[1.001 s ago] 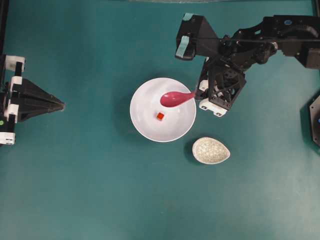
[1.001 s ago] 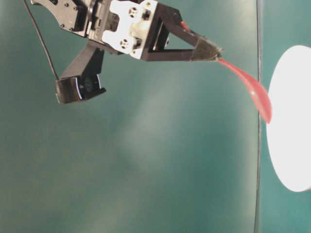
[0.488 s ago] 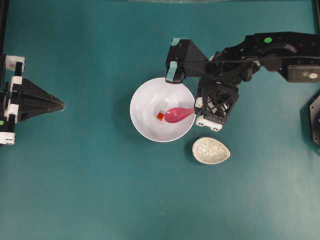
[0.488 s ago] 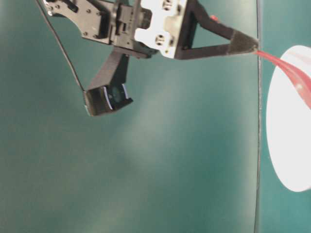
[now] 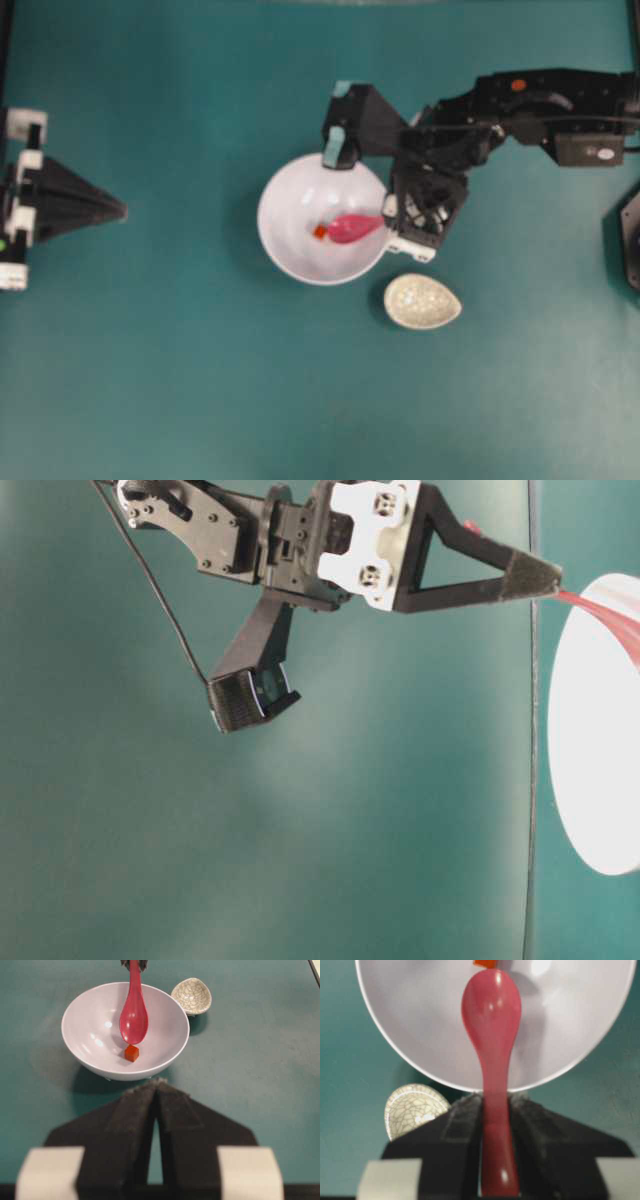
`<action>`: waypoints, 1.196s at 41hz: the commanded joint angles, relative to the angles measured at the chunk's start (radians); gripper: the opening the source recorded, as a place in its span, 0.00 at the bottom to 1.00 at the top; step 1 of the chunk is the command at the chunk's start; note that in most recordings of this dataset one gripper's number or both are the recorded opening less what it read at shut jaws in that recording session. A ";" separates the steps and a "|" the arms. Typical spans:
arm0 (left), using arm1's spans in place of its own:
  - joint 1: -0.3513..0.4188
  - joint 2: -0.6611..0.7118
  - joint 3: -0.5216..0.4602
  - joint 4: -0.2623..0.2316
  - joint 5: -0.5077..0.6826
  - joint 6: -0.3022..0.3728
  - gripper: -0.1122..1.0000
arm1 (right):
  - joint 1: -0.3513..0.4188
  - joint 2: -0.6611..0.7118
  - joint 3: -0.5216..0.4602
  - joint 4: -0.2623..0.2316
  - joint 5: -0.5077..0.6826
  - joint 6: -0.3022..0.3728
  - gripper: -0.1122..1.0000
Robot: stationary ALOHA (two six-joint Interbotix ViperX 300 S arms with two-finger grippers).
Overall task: Grip the spoon and scoop the red block from the bowl with right arm.
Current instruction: 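Lower the spoon bowl into the white bowl and push it under the red cube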
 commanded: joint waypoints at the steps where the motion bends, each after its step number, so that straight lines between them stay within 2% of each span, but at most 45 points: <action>1: 0.003 0.006 -0.012 0.003 -0.006 0.002 0.10 | 0.002 -0.009 -0.009 0.000 -0.008 -0.002 0.31; 17: 0.003 0.006 -0.012 0.005 -0.005 0.003 0.10 | 0.006 0.008 -0.009 -0.002 -0.028 -0.002 0.31; 42: 0.003 0.008 -0.011 0.006 -0.005 0.003 0.10 | 0.009 0.021 -0.012 0.000 -0.169 0.011 0.31; 49: 0.003 0.006 -0.011 0.006 -0.005 0.003 0.10 | 0.009 0.029 -0.017 0.000 -0.173 0.012 0.31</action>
